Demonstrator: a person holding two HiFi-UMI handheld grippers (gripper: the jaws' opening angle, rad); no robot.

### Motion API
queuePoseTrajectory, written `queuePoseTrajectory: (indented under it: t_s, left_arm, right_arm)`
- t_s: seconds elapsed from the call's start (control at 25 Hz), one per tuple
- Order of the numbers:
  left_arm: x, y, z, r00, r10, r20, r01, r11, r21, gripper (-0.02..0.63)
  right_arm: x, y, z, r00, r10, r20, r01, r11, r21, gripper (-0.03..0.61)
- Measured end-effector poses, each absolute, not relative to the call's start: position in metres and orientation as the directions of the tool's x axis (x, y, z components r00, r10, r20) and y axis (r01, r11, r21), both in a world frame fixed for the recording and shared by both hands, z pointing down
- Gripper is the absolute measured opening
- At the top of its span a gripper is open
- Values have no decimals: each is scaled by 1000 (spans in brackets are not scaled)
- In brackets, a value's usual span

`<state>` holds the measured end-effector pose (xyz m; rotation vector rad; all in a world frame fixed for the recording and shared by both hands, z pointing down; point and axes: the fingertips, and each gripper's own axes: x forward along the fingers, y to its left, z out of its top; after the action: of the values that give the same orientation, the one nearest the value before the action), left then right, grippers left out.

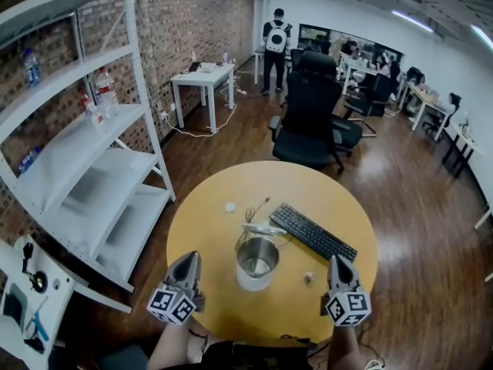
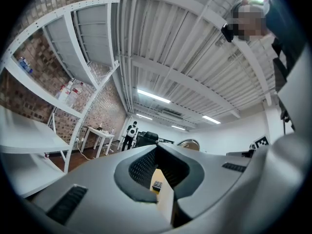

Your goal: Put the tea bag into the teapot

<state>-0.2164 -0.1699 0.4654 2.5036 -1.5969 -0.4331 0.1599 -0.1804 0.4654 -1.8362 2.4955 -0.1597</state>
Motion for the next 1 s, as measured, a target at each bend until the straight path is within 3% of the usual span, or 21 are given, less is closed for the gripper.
queuePoseTrajectory:
  t_s: [0.2, 0.32, 0.4, 0.68, 1.0]
  left_arm:
    - [-203, -190, 468, 398, -906, -146, -868, -423, 260, -6]
    - [-194, -197, 481, 407, -907, -103, -867, -420, 268, -6]
    - [-185, -200, 494, 419, -906, -64, -865, -420, 275, -6]
    - [-177, -201, 532, 424, -905, 30, -862, -393, 320, -6]
    - [-179, -190, 560, 405, -906, 125, -875, -345, 340, -6]
  right_arm:
    - [170, -203, 480, -308, -950, 56, -946, 299, -122, 11]
    - [173, -212, 493, -301, -945, 125, -951, 287, -117, 119]
    - [179, -215, 506, -295, -940, 174, -953, 277, -120, 144]
    - [187, -216, 546, -279, -919, 277, -959, 249, -139, 146]
    - [182, -213, 612, -256, -859, 443, -960, 279, -15, 146]
